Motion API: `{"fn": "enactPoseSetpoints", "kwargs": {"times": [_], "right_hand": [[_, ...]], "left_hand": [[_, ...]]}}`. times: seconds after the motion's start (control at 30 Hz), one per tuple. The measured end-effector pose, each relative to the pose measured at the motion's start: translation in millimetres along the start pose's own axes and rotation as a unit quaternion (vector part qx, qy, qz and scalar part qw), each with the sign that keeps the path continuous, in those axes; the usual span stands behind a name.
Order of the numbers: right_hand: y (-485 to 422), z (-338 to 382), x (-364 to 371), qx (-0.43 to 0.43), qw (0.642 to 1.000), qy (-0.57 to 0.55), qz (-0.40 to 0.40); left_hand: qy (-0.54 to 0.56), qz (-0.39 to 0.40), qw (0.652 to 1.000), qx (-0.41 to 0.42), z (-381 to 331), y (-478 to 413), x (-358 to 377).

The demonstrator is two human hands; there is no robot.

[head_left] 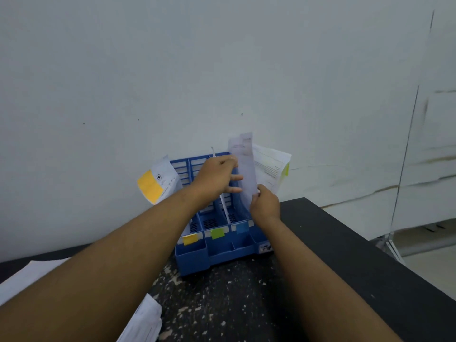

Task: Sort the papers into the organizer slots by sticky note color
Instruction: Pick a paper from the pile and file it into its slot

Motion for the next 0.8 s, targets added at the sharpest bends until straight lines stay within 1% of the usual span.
{"fn": "enactPoseSetpoints", "kwargs": {"times": [0.13, 0.3, 0.37, 0.43, 0.5, 0.57, 0.7, 0.8], "right_hand": [[0, 1, 2, 0.017, 1.0, 0.009, 0.024], [27, 2, -5, 0.029, 0.999, -0.006, 0.015], [45, 5, -10, 0.015, 1.0, -0.006, -0.01], [67, 7, -12, -0.015, 0.999, 0.009, -0.04], [92, 8, -11, -0.024, 0.998, 0.012, -0.051], [124, 8, -7, -0.038, 0.999, 0.002, -0.031], [186, 10, 12, -0.083, 0.996, 0.035, 0.02], [234, 13, 33, -0.107, 0.991, 0.049, 0.061]], "left_hand": [[-0.008, -0.002, 1.0, -0.009, 9, 11, -13], [-0.034, -0.01, 0.999, -0.003, 31, 34, -38], [-0.067, -0.018, 0.998, -0.001, 47, 47, -49], [-0.124, -0.034, 0.992, 0.017, 65, 68, -62], [-0.184, -0.054, 0.981, 0.036, 80, 92, -73], [-0.216, -0.067, 0.973, 0.036, 96, 124, -82], [-0.257, -0.081, 0.963, 0.022, 125, 189, -99], [-0.313, -0.09, 0.945, 0.02, 145, 243, -120]]}}
Point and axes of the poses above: each hand's wrist, its own y-axis away from the middle knuckle, its own x-axis out of the palm, z = x × y, the point moved 1 cm from there along -y, towards the middle knuckle, and after that the axes turned 4 degrees about x, right-handed, at the moved point
